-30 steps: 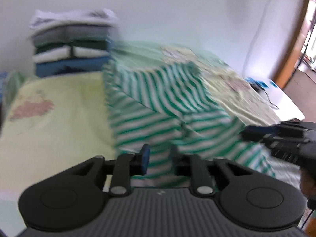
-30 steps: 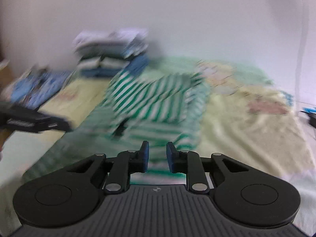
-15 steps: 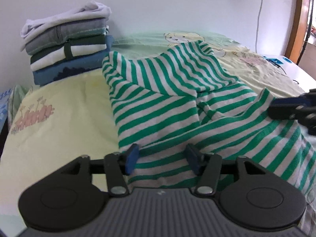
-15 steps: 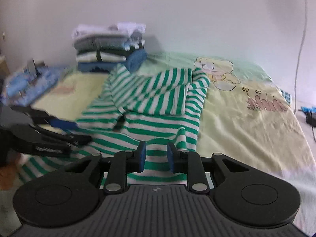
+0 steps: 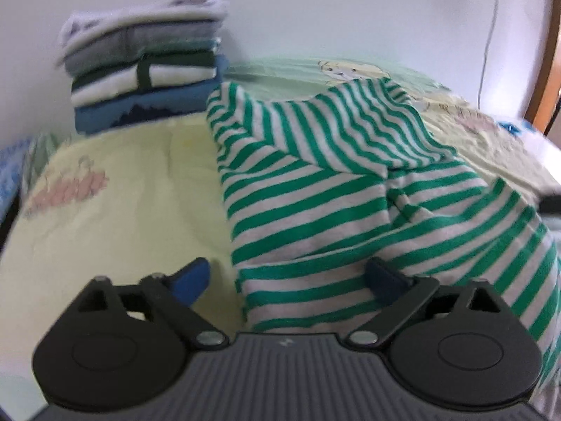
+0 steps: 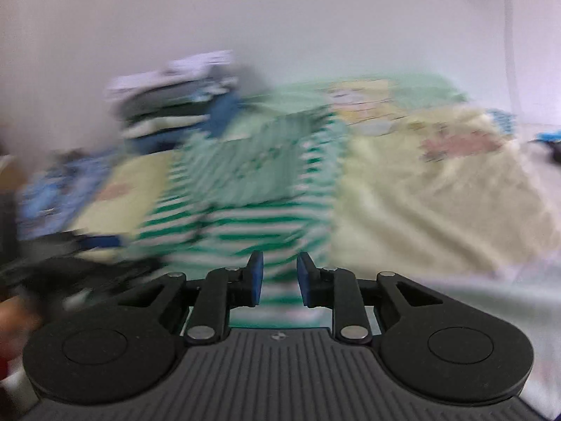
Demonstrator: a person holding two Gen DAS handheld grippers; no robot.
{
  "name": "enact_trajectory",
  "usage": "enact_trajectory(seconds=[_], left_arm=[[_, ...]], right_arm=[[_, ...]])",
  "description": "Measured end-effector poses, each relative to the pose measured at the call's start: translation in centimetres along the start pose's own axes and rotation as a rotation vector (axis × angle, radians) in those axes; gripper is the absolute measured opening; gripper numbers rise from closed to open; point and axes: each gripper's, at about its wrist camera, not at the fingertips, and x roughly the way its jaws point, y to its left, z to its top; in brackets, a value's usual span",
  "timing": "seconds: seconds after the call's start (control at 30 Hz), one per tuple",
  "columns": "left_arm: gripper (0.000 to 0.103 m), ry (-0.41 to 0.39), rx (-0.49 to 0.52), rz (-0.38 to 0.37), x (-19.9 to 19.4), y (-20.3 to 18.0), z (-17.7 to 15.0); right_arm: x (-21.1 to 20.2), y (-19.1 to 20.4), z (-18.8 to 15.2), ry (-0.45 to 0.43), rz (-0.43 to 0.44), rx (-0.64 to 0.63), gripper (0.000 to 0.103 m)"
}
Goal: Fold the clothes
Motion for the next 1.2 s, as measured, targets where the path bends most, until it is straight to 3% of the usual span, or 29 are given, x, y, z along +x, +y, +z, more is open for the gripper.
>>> enact_trajectory(seconds=[0.07, 0.17, 0.2, 0.23, 0.3, 0.5, 0.57, 0.7, 0.87, 1.03, 1.2], left_arm=[[0.101, 0.001, -0.013, -0.005, 0.2, 0.3, 0.0], [0.098, -0.018, 0.043, 0.025, -0.1, -0.4, 0.1], [0.093, -0.024, 0.076, 0.047, -0.4, -0.9, 0.3], [0.079, -0.030, 0.103, 0.069, -0.8, -1.2, 0.5], [0.072, -0.056, 0.101, 0.085, -2.3, -1.1, 1.2], [0.078, -0.100, 0.063, -0.014, -7.3, -2.4, 1.5], [0.081, -0.075, 0.074, -0.038, -7.5, -3.6, 0.4], [0.081, -0.003, 0.105, 0.017, -5.9, -4.8, -2.4], [0.096, 0.000, 0.130, 0.062, -4.8, -3.8, -3.4], [0.100, -0.010, 0.138, 0.054, -4.0, -3.3, -3.1], [0.098, 0.000, 0.138, 0.023, -4.0, -2.9, -2.1]], right_arm=[[-0.6, 1.5, -1.6, 0.046, 0.023, -0.083, 0.024], [0.2, 2.8, -4.3, 0.129, -0.018, -0.159, 0.022], [0.0, 3.3, -4.8, 0.131, -0.028, -0.183, 0.023], [-0.4, 3.8, -4.9, 0.132, -0.035, -0.204, 0.023], [-1.3, 4.5, -4.5, 0.091, -0.024, -0.220, 0.023], [-0.4, 7.2, -3.4, 0.024, 0.022, -0.262, 0.027], [1.3, 7.6, -3.3, 0.059, 0.009, -0.275, 0.029], [1.6, 6.8, -4.7, 0.109, 0.005, -0.225, 0.030], [-0.4, 5.5, -3.6, 0.037, -0.011, -0.184, 0.030], [2.2, 2.5, -2.3, 0.065, -0.103, -0.089, 0.030], [2.4, 2.5, -2.7, 0.064, -0.113, -0.093, 0.030]])
